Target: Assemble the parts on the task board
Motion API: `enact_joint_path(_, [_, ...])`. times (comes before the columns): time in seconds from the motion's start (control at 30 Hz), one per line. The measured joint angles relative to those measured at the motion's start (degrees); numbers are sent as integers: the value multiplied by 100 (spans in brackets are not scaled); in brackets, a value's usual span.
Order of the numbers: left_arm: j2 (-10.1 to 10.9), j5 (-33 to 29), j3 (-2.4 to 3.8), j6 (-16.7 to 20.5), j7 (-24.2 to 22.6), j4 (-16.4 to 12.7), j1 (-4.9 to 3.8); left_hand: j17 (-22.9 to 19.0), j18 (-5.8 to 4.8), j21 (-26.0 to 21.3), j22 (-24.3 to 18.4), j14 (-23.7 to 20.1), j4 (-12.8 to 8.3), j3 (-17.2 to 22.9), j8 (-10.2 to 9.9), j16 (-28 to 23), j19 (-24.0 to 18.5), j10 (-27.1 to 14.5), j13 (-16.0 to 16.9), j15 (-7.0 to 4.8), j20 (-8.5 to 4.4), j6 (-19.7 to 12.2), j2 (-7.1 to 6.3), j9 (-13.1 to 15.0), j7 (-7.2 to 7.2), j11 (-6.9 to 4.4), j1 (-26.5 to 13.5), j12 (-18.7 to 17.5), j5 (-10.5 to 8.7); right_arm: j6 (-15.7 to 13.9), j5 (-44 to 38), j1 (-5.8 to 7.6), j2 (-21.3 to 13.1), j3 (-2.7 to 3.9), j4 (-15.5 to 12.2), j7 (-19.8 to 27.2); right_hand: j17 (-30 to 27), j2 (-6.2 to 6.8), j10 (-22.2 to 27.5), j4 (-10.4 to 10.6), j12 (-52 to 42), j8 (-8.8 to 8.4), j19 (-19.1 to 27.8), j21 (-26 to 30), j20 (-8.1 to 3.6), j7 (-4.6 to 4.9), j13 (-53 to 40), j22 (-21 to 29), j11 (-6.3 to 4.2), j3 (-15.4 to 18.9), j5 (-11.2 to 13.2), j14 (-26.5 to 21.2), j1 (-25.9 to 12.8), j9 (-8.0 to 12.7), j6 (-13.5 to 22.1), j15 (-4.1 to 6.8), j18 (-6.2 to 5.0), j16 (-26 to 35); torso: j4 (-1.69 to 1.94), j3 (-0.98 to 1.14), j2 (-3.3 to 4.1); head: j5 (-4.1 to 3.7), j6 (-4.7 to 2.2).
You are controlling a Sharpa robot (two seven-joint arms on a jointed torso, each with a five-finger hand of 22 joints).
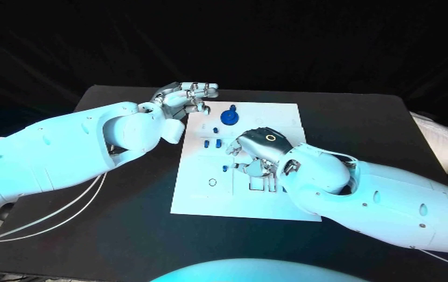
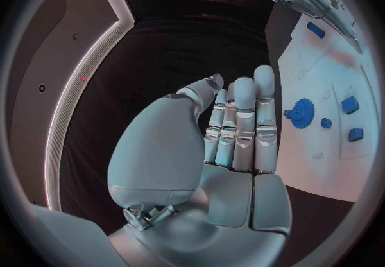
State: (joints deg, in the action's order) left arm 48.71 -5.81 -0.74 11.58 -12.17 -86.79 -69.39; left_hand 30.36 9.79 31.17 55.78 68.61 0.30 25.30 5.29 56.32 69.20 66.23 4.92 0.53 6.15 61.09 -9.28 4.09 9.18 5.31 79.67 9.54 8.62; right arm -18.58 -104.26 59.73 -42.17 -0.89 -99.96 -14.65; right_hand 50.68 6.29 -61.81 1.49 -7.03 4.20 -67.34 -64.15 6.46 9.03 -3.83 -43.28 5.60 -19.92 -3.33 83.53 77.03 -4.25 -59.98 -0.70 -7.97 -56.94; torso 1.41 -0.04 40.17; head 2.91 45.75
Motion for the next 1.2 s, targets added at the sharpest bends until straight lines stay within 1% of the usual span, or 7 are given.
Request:
enact_joint_path(0.13, [-2, 2, 0, -6, 1, 5, 1, 0, 0, 0, 0, 0, 0, 0, 0, 0, 0, 0, 0, 0, 0, 0, 0, 0, 0, 0, 0, 0, 0, 12, 171, 197, -395, 57, -150, -9, 149, 85, 13, -13, 0, -23, -102, -94, -15, -34, 19, -134, -14, 99, -72, 31, -29, 16, 34, 31, 0, -175, -3, 2, -1, -54, -14])
enact_joint_path(0.27, [-2, 3, 0, -13, 1, 7, 1, -6, 0, 0, 0, 0, 0, 0, 0, 0, 0, 0, 0, 0, 0, 0, 0, 0, 0, 0, 0, 0, 0, 324, 305, 408, -690, 83, -133, -74, 283, 203, 291, -4, 83, -46, -175, -179, -30, -197, 19, -283, -42, 443, -88, 31, -84, 41, 202, 31, 0, -329, -14, -1, -4, -76, -37])
enact_joint_path(0.37, [0, 4, -1, -17, 1, 7, 2, -6, 0, 0, 0, 0, 0, 0, 0, 0, 0, 0, 0, 0, 0, 0, 0, 0, 0, 0, 0, 0, 0, 519, 343, 463, -808, 86, -55, -110, 283, 203, 351, -8, 84, -46, -174, -179, -30, -215, 19, -283, -21, 564, -88, 31, -84, 41, 219, 31, 0, -329, -23, -3, -6, -83, -50])
enact_joint_path(0.5, [0, 6, -1, -27, 0, 6, 2, -5, 0, 0, 0, 0, 0, 0, 0, 0, 0, 0, 0, 0, 0, 0, 0, 0, 0, 0, 0, 0, 0, 722, 357, 500, -884, 85, 115, -151, 256, 222, 371, -30, 84, -46, -174, -179, -30, -216, 19, -283, -40, 649, -88, 30, -45, 41, 219, 31, 0, -329, -32, -1, -7, -94, -64])
enact_joint_path(0.63, [3, 6, -1, -33, -3, 5, 2, -5, 0, 0, 1, 0, 0, 0, 0, 0, 0, 0, 0, 0, 0, 0, 0, 1, 0, 0, 0, 0, 0, 795, 356, 511, -866, 85, 259, -165, 241, 119, 371, -38, 61, -46, -174, -179, -31, -202, 14, -301, -40, 688, -88, 30, 59, 33, 206, 31, 0, -329, -32, -1, -6, -103, -65])
enact_joint_path(0.9, [-1, 8, -1, -41, -4, 7, 3, -16, 0, -23, -7, 0, -16, -16, 0, 0, 0, -11, 0, 0, 0, 0, 0, 1, 0, 12, 0, 0, 0, 812, 350, 503, -718, 76, 410, -123, 248, -49, 297, -86, -44, -46, -194, -229, -10, -118, 10, -353, -31, 736, -73, 30, 227, 27, 69, 30, 0, -358, -22, -4, -7, -161, -35])
enact_joint_path(1.2, [-2, 8, -1, -41, 0, 25, 5, -17, 0, -34, -13, 0, -16, -16, 0, 0, 0, -20, 0, 0, 0, 0, 0, 1, 0, 20, 0, 0, 0, 784, 350, 471, -529, 61, 597, -35, 320, -153, 84, -118, -131, -46, -270, -317, -19, -98, 11, -460, -50, 654, -11, 30, 330, 20, -85, 30, 0, -462, -21, -8, -9, -155, -41])
